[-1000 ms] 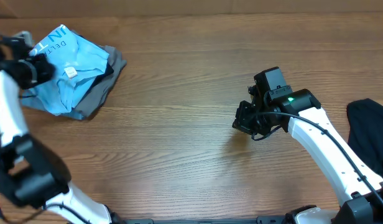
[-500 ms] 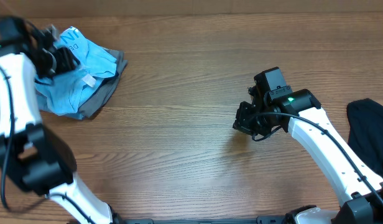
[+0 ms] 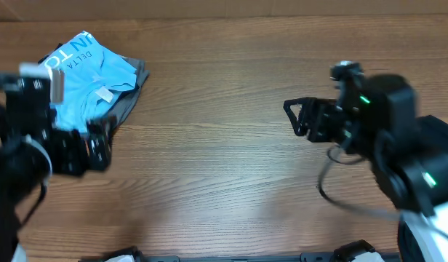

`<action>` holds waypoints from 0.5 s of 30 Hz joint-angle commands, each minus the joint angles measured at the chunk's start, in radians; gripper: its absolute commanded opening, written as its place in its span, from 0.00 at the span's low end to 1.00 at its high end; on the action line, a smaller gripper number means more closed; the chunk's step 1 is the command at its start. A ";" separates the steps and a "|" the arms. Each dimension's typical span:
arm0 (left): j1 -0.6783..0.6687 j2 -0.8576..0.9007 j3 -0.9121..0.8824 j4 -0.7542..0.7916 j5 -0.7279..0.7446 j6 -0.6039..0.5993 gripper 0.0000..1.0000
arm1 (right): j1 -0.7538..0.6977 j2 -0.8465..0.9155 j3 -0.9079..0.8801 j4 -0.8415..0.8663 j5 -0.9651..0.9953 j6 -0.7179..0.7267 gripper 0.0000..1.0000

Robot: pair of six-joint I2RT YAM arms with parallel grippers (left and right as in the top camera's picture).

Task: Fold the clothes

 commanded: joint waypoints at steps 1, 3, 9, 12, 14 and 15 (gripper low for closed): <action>-0.005 -0.045 -0.012 -0.016 -0.068 0.018 1.00 | -0.002 -0.082 0.017 -0.001 0.070 -0.022 1.00; -0.005 -0.067 -0.012 -0.014 -0.061 0.017 1.00 | -0.002 -0.116 0.017 -0.001 0.070 -0.021 1.00; -0.005 -0.071 -0.012 -0.010 -0.050 0.018 1.00 | -0.002 -0.132 0.017 -0.035 0.059 -0.021 1.00; -0.005 -0.071 -0.012 -0.010 -0.050 0.018 1.00 | -0.002 -0.116 0.017 -0.071 0.059 -0.021 1.00; -0.005 -0.071 -0.012 -0.010 -0.050 0.018 1.00 | -0.002 -0.105 0.017 -0.071 0.059 -0.021 1.00; -0.005 -0.071 -0.012 -0.010 -0.050 0.018 1.00 | -0.002 -0.099 0.017 -0.071 0.059 -0.021 1.00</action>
